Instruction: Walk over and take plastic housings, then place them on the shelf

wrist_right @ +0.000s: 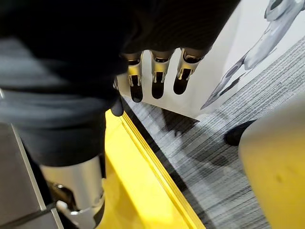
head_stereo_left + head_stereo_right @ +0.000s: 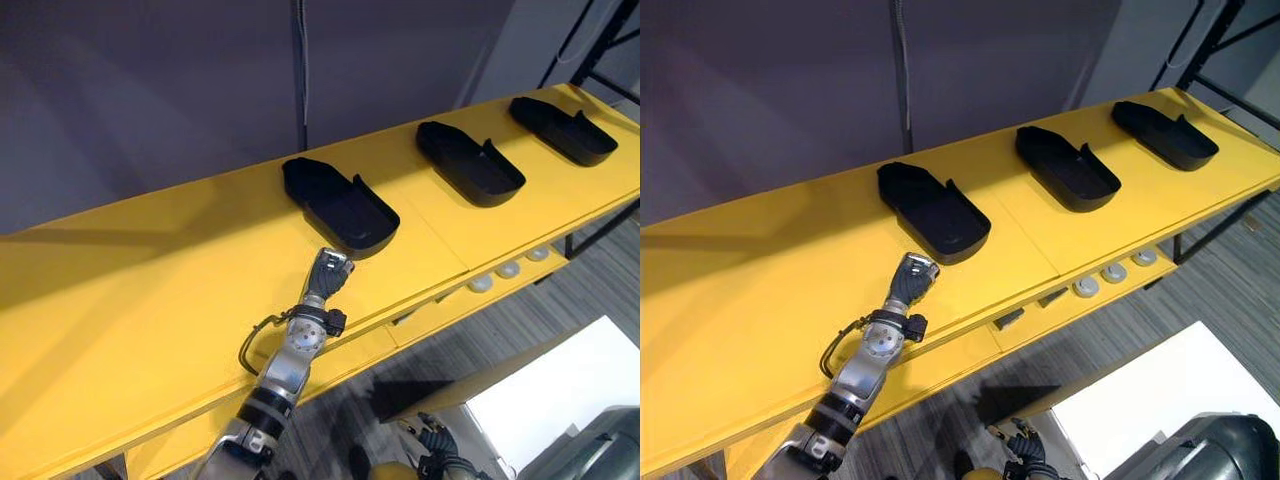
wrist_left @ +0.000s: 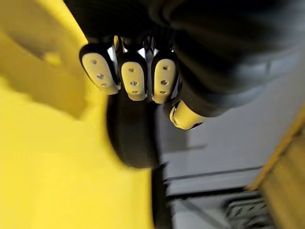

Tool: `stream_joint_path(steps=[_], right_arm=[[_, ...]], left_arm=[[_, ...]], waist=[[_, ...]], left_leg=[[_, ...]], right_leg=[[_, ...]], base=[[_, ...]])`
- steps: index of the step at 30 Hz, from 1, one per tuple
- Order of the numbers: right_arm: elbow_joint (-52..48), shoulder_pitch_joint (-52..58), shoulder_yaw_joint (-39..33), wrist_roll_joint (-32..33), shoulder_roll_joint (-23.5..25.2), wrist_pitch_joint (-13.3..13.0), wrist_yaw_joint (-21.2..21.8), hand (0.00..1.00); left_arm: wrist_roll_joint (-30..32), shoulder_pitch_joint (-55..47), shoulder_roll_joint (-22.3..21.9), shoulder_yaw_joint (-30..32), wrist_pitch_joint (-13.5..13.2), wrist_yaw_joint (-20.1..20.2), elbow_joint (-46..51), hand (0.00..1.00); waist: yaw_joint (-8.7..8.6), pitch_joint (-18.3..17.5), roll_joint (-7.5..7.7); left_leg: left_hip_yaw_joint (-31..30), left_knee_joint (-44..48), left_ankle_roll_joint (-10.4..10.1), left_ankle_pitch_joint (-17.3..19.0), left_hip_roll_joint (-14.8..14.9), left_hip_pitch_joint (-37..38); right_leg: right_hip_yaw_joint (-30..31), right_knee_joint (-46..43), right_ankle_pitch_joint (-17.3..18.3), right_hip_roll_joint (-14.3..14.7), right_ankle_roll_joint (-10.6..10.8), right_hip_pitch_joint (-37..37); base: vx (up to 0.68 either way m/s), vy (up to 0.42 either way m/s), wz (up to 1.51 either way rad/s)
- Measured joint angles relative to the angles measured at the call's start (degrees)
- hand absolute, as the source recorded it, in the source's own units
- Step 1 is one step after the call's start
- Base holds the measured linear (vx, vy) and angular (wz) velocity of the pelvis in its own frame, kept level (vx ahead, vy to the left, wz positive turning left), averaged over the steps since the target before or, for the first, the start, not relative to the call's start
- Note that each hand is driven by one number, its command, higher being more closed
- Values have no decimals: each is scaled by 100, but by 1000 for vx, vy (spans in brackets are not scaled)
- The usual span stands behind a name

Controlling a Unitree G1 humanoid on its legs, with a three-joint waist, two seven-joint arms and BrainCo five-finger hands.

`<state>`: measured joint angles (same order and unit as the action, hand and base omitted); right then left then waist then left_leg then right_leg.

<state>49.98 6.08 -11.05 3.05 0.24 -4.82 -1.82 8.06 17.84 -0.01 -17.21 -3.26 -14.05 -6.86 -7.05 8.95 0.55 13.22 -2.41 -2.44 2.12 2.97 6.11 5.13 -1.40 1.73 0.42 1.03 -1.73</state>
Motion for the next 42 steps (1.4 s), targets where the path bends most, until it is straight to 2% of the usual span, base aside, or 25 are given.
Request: stream_joint_path(steps=[4,7,9,10,12,14,18,22,23,26,28,29,32,33,39,42], right_arm=[[0,77,51,0,-111,-1,6,0],[3,115,109,-5,-209,-15,15,0],[61,135,114,-7,-226,-21,15,0],[74,184,132,-9,-240,-23,16,0],[72,213,211,-9,-270,-23,14,0],[62,275,229,-14,-264,-24,15,0],[59,350,511,-80,-248,-17,12,0],[-98,362,903,-228,-237,7,17,0],[-188,363,1016,-274,-220,31,29,0],[-271,386,1106,-295,-179,78,30,0],[-371,445,1108,-298,-148,142,29,0],[-448,500,1109,-298,-134,148,26,0],[-454,502,1100,-297,-121,151,18,0],[-459,502,1088,-297,-105,150,4,0],[-465,513,777,-289,-12,147,-53,0],[-432,539,656,-289,-2,146,-90,0]], left_arm=[[1,-419,112,98,-268,53,1329,100],[-5,-936,147,491,-550,46,2349,100],[-6,-1289,155,924,-687,-26,2785,100],[-11,-1680,144,1469,-747,-213,3084,100],[-15,-1975,106,1886,-755,-287,3226,100],[-128,-2658,11,2645,-748,-504,3365,100],[-203,-3621,-220,3409,-672,-706,3275,100],[-413,-4143,-474,3810,-385,-603,2150,100],[-539,-4197,-500,3894,-213,-504,1413,100],[-771,-4227,-513,3953,34,-281,50,100],[-1099,-4177,-514,4007,135,-93,-903,100],[-1270,-4048,-478,4060,193,29,-1708,100],[-1468,-3886,-431,4030,255,196,-2748,100],[-1466,-3846,-420,4040,272,275,-2979,0],[-1332,-3489,-358,3974,221,378,-3433,0],[-1054,-3267,-265,3503,169,445,-3518,0]], waist=[[186,-28,-44],[253,-109,-68],[323,-183,-65],[388,-249,-59],[468,-269,-63],[558,-303,-39],[811,-385,11],[951,-486,42],[946,-503,64],[935,-580,123],[919,-625,148],[913,-631,160],[902,-634,163],[878,-634,163],[793,-667,121],[784,-679,108]], left_leg=[[-109,86,16,29,-4,-20],[-248,134,20,50,-23,-24],[-342,207,25,78,-26,-51],[-471,274,28,94,-36,-90],[-557,290,27,96,-41,-90],[-807,349,31,111,-70,-90],[-1122,500,52,170,-136,-182],[-1306,655,58,270,-193,-294],[-1305,668,56,308,-201,-293],[-1290,702,78,297,-211,-293],[-1290,718,78,297,-220,-294],[-1278,709,78,298,-222,-294],[-1263,692,76,300,-225,-295],[-1260,688,74,301,-224,-302],[-1180,662,72,313,-219,-362],[-1116,610,69,312,-218,-360]], right_leg=[[-109,-113,70,-20,8,-17],[-254,-261,193,-58,7,-28],[-328,-343,270,-71,-3,-30],[-454,-409,333,-97,-14,-48],[-546,-421,360,-109,-1,-90],[-793,-426,440,-159,-5,-225],[-1125,-576,608,-251,2,-299],[-1366,-652,699,-316,21,-343],[-1375,-723,748,-332,15,-321],[-1381,-803,802,-358,16,-296],[-1387,-803,822,-372,31,-299],[-1386,-801,825,-378,32,-295],[-1377,-801,830,-387,35,-281],[-1376,-802,831,-387,35,-271],[-1344,-808,830,-390,35,-192],[-1275,-803,830,-388,35,-142]], base=[[-61,-8,17],[-14,-12,23],[13,-18,29],[17,-20,34],[10,-21,38],[1,-22,56],[-15,-15,49],[-32,-7,31],[-31,11,-1],[0,0,0],[36,5,0],[0,0,0],[0,0,0],[0,0,0],[-27,6,-5],[3,10,-12]])
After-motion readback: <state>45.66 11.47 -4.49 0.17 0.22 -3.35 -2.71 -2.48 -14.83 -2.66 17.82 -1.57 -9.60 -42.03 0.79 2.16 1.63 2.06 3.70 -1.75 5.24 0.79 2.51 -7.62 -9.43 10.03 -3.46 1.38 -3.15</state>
